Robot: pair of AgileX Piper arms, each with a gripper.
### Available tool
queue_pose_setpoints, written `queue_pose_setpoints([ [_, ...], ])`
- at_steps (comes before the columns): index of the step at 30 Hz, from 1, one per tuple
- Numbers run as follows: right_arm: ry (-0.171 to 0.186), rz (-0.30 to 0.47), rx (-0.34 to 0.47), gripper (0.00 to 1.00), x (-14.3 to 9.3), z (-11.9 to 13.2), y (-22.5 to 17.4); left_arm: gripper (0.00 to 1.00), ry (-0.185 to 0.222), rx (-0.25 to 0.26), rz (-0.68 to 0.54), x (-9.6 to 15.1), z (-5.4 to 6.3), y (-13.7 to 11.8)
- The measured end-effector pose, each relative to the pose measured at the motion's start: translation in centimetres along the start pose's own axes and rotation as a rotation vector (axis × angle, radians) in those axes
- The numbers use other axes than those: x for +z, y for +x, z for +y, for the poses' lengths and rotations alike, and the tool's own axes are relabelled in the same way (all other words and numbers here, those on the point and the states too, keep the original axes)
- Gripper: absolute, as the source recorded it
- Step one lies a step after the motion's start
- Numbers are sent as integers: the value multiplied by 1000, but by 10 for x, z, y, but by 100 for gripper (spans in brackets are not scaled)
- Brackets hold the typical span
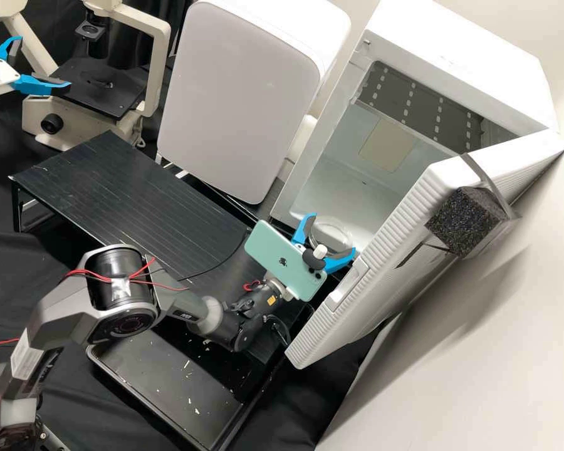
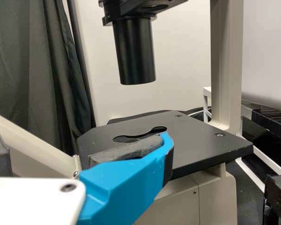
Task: Take the petri dish out of the incubator
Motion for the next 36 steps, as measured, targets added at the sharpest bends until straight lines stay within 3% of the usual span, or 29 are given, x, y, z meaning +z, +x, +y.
queue_pose_setpoints([
  [4, 30, 12, 6, 0, -3, -7, -26, 100, 0, 0, 0, 0, 0, 0],
  [8, 53, -24, -18, 0, -12, -18, -55, 100, 0, 0, 0, 0, 0, 0],
  [14, 48, -20, -37, 0, -37, -26, -96, 100, 0, 0, 0, 0, 0, 0],
  [20, 23, 7, -85, 0, -61, -41, -134, 100, 0, 0, 0, 0, 0, 0],
  [25, -29, 62, -120, 0, -83, -59, -161, 100, 0, 0, 0, 0, 0, 0],
  [36, -96, 184, -221, 0, -108, -88, -178, 100, 0, 0, 0, 0, 0, 0],
])
